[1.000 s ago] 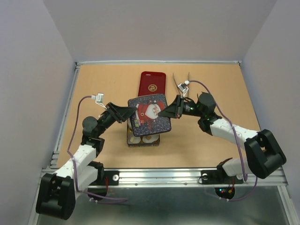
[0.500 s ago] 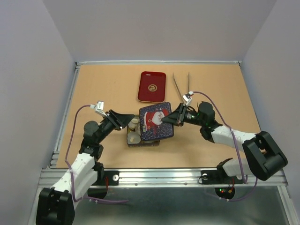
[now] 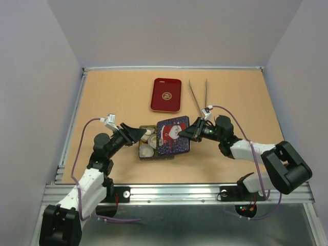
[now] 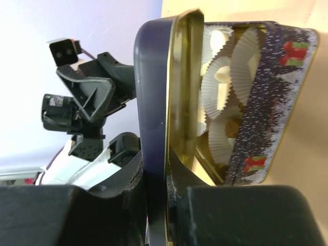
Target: Pack the chocolate
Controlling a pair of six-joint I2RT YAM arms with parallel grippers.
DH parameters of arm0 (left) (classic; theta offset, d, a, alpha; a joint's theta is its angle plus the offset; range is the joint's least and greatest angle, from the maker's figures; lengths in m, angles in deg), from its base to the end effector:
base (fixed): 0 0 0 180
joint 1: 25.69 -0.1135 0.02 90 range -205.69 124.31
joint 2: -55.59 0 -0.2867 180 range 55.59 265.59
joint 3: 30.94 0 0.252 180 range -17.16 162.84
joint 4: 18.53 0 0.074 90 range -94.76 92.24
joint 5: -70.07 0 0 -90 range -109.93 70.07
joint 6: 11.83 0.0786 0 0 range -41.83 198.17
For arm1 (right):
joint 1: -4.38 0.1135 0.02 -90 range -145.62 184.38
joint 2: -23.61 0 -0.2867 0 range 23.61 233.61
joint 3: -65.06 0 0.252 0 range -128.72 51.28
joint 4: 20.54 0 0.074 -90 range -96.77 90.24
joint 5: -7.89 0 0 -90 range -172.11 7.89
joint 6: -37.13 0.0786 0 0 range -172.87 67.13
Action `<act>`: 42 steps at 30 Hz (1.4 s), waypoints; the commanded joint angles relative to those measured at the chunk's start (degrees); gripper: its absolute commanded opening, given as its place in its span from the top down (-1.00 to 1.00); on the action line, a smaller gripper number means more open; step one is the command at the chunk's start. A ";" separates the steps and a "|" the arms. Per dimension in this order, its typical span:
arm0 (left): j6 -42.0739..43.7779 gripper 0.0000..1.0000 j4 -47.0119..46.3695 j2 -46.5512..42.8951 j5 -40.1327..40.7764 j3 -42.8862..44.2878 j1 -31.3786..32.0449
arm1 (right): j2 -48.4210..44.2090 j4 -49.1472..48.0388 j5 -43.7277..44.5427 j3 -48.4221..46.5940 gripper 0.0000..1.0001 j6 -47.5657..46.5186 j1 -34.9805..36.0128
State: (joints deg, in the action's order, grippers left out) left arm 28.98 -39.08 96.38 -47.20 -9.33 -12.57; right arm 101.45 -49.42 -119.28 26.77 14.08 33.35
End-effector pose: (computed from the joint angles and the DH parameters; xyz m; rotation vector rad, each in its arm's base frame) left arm 0.1718 -0.0770 0.2214 -0.1199 1.6803 -1.2057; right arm 0.2291 0.1811 0.2080 0.1245 2.0880 1.6945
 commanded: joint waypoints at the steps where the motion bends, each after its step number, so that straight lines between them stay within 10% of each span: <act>1: 1.99 -0.20 -1.71 0.60 0.11 -1.24 0.23 | 1.52 -3.49 1.22 1.66 0.74 -0.60 0.21; 18: 2.52 -0.20 -6.19 4.20 1.34 -4.41 0.67 | 6.18 -3.75 3.50 4.03 0.29 0.71 0.12; 42: 1.73 -0.20 -7.77 4.47 0.20 -5.29 1.03 | 7.58 -3.75 1.31 1.92 0.60 7.04 0.12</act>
State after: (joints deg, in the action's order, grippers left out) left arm 30.16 -43.15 101.54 -46.04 -13.85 -11.87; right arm 108.12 -51.93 -116.27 30.42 19.85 33.33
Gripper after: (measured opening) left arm 0.603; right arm 0.240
